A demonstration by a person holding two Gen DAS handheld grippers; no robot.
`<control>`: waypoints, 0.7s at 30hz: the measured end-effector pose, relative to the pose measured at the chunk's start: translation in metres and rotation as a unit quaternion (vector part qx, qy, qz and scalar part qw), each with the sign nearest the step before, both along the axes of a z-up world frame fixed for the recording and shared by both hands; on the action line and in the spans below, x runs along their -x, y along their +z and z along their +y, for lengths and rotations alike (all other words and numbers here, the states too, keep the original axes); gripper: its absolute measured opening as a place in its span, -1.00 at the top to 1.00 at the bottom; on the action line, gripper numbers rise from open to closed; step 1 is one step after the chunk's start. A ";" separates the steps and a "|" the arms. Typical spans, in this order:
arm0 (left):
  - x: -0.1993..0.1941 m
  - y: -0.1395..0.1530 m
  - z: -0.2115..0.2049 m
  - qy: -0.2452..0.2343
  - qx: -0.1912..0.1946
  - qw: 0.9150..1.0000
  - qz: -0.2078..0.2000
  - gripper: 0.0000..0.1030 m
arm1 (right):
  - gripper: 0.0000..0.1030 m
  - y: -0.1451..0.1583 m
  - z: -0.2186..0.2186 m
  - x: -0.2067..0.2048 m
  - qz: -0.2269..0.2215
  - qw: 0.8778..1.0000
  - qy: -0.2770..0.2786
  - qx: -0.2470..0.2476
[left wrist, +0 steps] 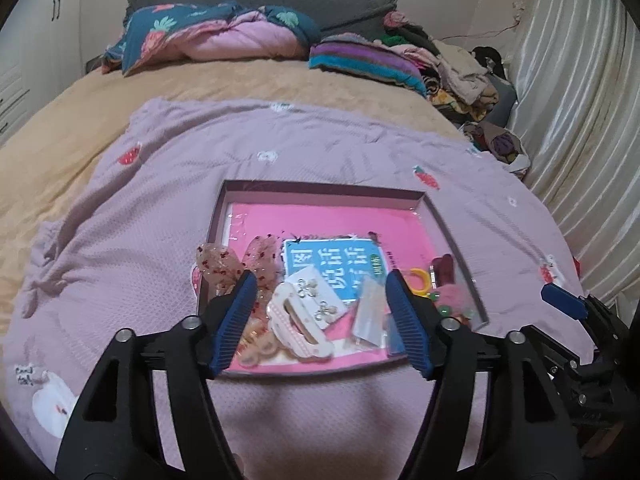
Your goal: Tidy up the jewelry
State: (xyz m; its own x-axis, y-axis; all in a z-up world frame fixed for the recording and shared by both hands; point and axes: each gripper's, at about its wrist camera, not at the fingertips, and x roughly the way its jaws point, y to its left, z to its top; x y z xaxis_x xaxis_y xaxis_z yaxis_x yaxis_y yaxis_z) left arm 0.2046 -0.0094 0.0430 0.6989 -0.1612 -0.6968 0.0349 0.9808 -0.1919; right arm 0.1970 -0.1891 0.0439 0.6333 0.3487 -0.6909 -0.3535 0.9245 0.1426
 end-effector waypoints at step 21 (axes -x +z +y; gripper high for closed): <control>0.091 0.001 -0.017 0.002 -0.011 1.000 -0.019 -0.81 | -0.91 0.016 -0.017 0.080 -0.037 0.999 -0.003 0.003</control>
State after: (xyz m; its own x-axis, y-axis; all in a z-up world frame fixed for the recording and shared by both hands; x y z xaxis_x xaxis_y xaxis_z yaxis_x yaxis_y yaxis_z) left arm 0.1135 -0.0266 0.0436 0.7260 -0.1429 -0.6727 0.0371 0.9849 -0.1692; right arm 0.1173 -0.2058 0.0597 0.6843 0.3401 -0.6451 -0.3571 0.9276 0.1103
